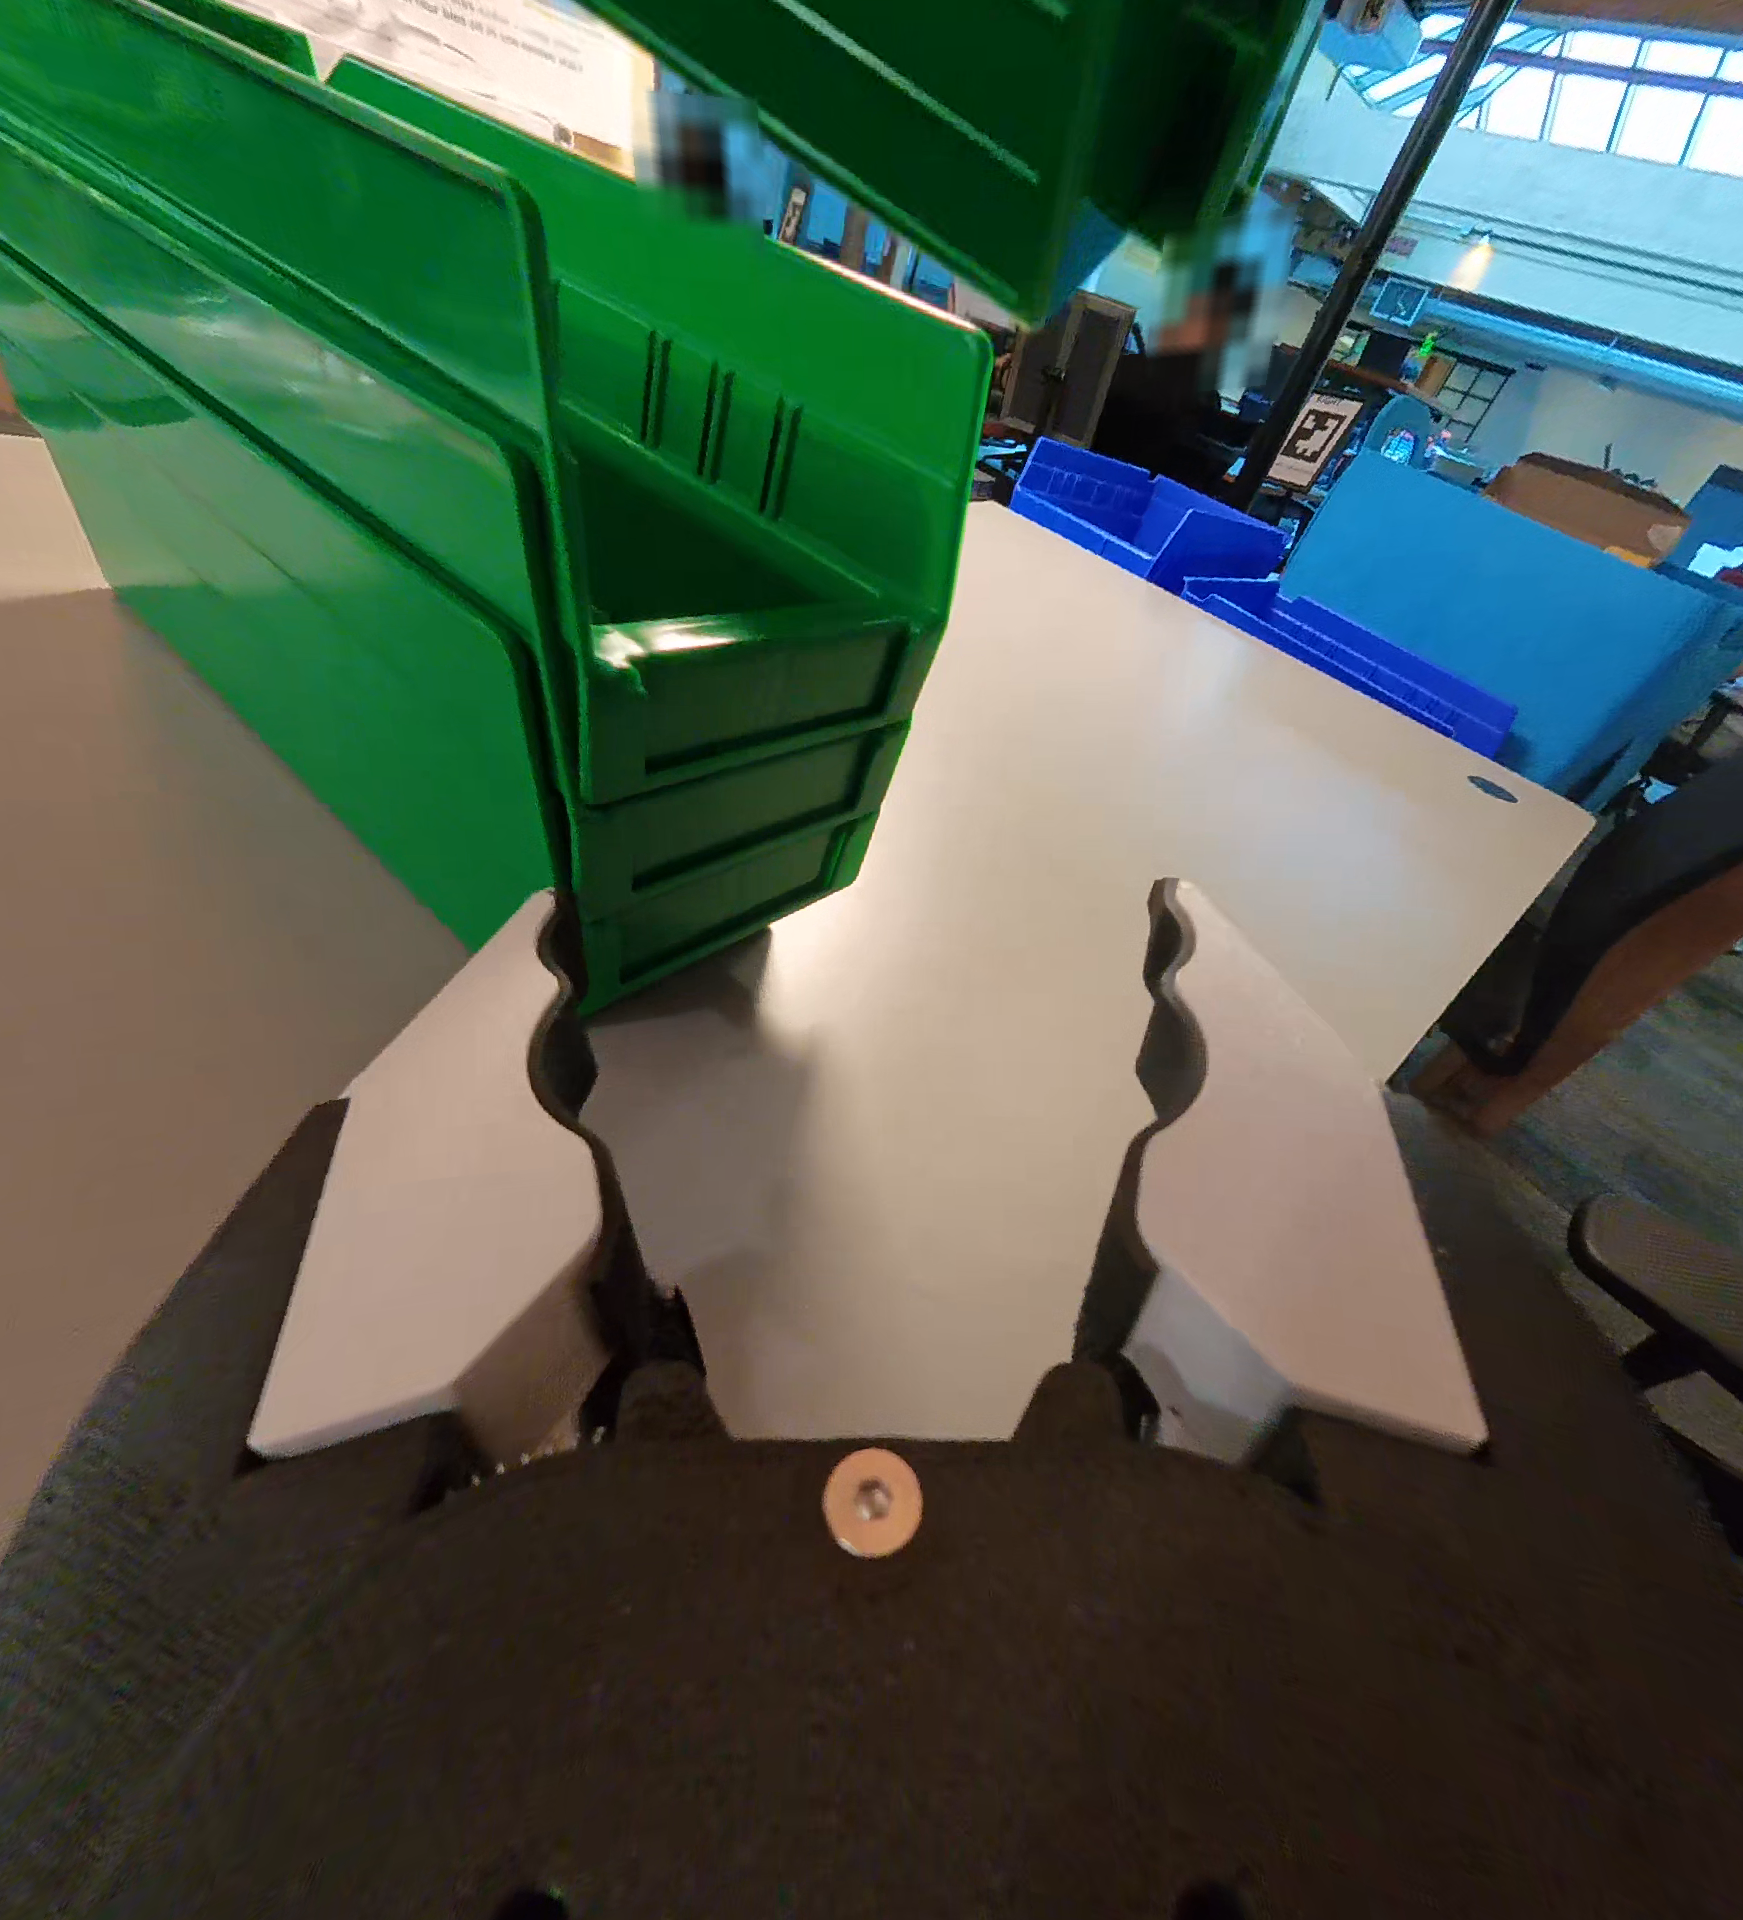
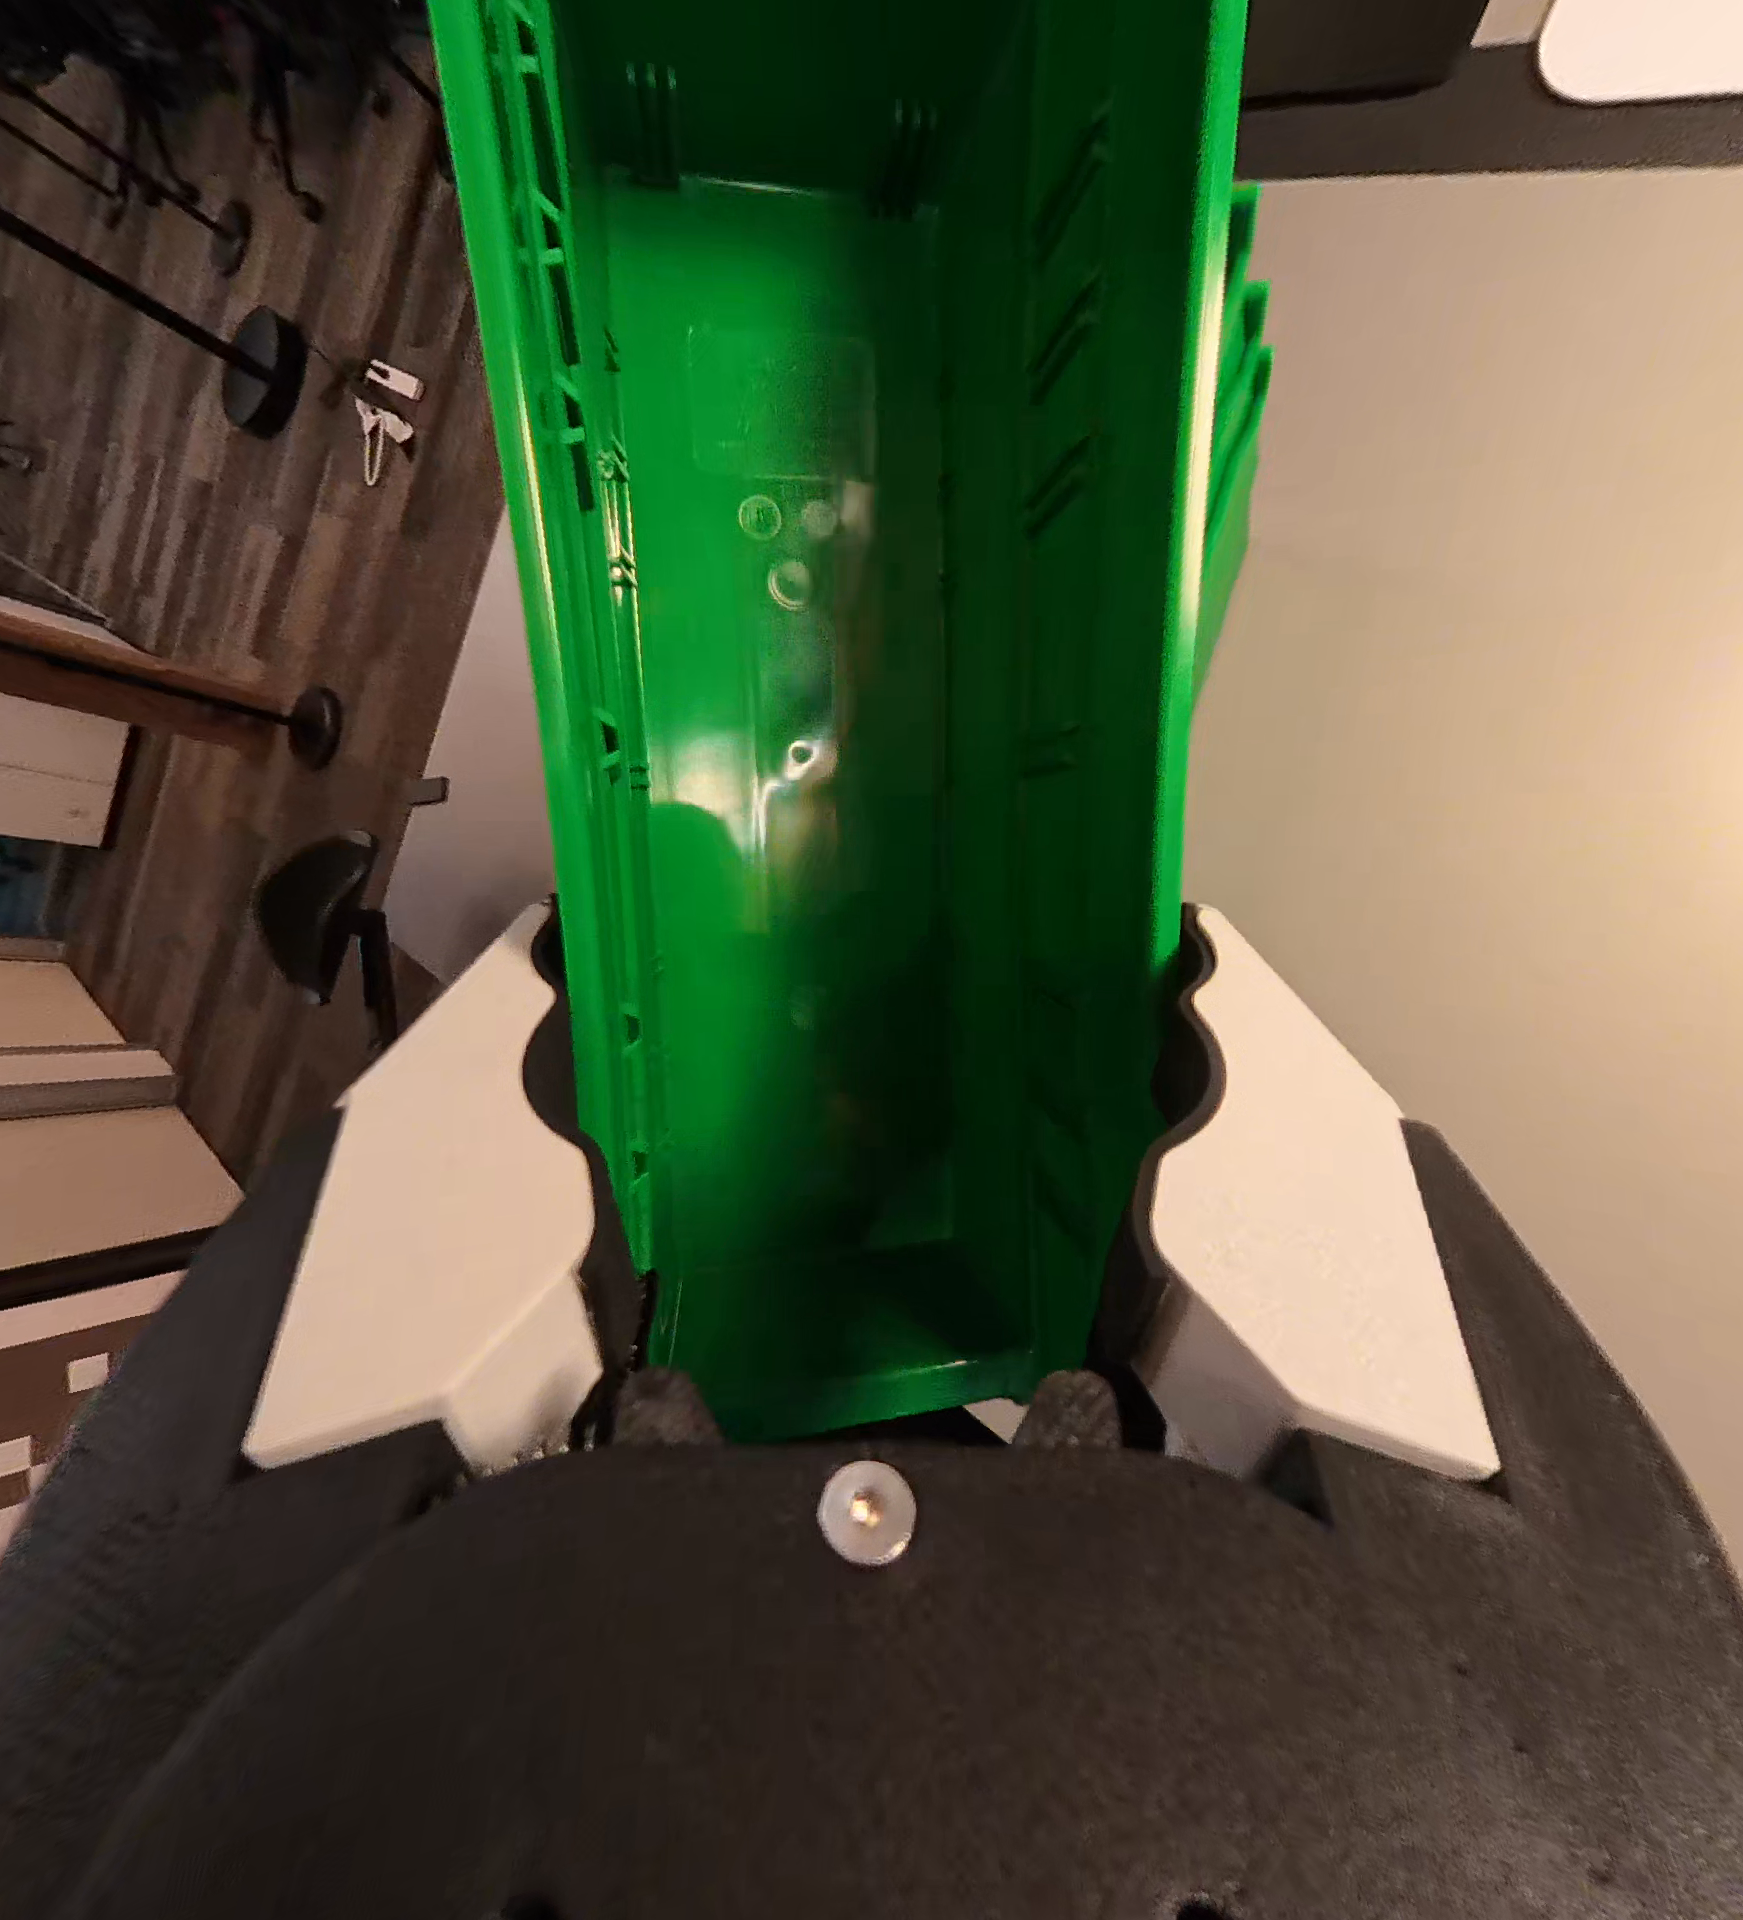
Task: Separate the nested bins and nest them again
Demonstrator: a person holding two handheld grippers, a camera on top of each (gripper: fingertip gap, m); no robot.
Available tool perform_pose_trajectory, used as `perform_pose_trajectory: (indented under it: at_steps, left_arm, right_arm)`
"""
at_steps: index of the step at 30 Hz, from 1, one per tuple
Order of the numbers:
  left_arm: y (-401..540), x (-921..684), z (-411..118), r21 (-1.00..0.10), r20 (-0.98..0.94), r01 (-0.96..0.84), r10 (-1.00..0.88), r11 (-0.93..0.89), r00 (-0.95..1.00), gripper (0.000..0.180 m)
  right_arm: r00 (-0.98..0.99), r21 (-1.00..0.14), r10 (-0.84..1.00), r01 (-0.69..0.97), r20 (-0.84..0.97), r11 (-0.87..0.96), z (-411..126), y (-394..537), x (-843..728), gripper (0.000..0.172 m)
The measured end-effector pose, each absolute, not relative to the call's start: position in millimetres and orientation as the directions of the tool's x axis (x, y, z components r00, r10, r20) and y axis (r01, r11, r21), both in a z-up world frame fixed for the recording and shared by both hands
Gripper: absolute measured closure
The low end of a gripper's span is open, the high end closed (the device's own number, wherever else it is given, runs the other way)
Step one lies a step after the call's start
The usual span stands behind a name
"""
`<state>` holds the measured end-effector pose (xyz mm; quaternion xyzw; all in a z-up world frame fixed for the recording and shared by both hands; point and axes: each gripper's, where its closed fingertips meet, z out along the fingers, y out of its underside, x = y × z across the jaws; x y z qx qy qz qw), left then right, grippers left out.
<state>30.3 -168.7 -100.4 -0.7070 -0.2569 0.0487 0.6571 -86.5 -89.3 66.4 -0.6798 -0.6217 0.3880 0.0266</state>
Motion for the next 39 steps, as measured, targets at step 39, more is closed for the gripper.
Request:
perform_pose_trajectory:
  at_steps: [39]
  left_arm:
    - [-169,31,-100,-0.951,0.283,0.310,0.415,0.002,0.865,0.076]
  right_arm:
    - [0.122,-0.630,0.983,0.776,0.137,-0.009,25,-86,-126,0.052]
